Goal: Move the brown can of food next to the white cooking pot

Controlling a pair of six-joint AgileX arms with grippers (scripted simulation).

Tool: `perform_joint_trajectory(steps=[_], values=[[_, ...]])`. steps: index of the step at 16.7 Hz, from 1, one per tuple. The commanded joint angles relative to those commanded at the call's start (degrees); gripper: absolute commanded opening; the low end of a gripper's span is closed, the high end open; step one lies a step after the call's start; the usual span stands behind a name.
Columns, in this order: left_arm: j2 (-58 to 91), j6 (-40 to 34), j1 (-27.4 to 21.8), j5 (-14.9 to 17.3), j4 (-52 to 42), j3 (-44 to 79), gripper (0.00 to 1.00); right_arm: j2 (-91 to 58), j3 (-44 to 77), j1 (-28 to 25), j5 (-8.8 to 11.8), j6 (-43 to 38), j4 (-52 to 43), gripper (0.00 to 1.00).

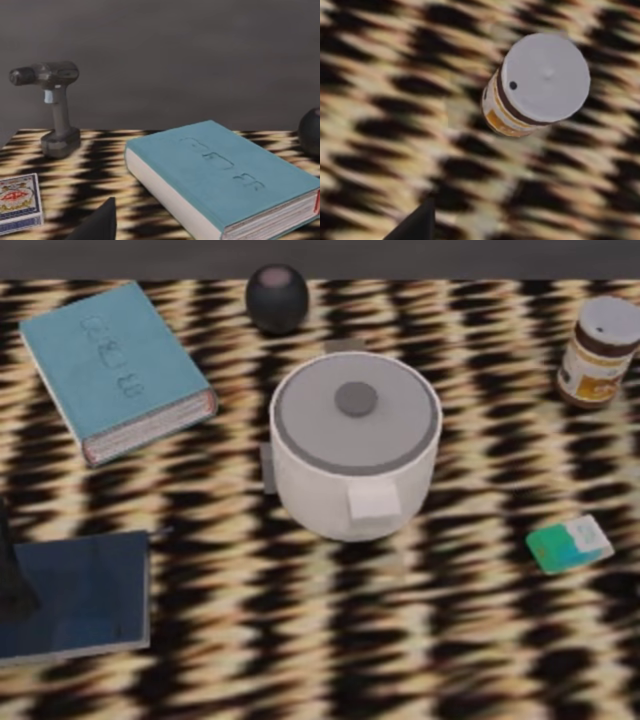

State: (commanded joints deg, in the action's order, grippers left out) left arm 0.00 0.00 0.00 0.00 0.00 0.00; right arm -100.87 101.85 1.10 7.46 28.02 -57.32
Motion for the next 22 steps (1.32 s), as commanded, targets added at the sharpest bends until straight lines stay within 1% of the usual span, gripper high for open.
perform_joint_trajectory(steps=[4,7,9,12,16,22], values=[[0.0,0.0,0.0,0.0,0.0,0.0,1.0,-22.0,23.6,0.4,1.7,6.4,-12.2,1.0],[0.0,0.0,0.0,0.0,0.0,0.0,1.0,-35.8,39.3,0.7,2.7,10.6,-19.6,1.0],[0.0,0.0,0.0,0.0,0.0,0.0,1.0,-43.3,48.3,0.8,3.3,12.9,-23.5,1.0],[0.0,0.0,0.0,0.0,0.0,0.0,1.0,-51.5,58.4,1.0,3.9,15.5,-27.6,1.0],[0.0,0.0,0.0,0.0,0.0,0.0,1.0,-56.1,64.4,1.1,4.3,17.0,-29.8,1.0],[0.0,0.0,0.0,0.0,0.0,0.0,1.0,-56.4,64.5,0.8,4.2,16.9,-29.7,1.0]])
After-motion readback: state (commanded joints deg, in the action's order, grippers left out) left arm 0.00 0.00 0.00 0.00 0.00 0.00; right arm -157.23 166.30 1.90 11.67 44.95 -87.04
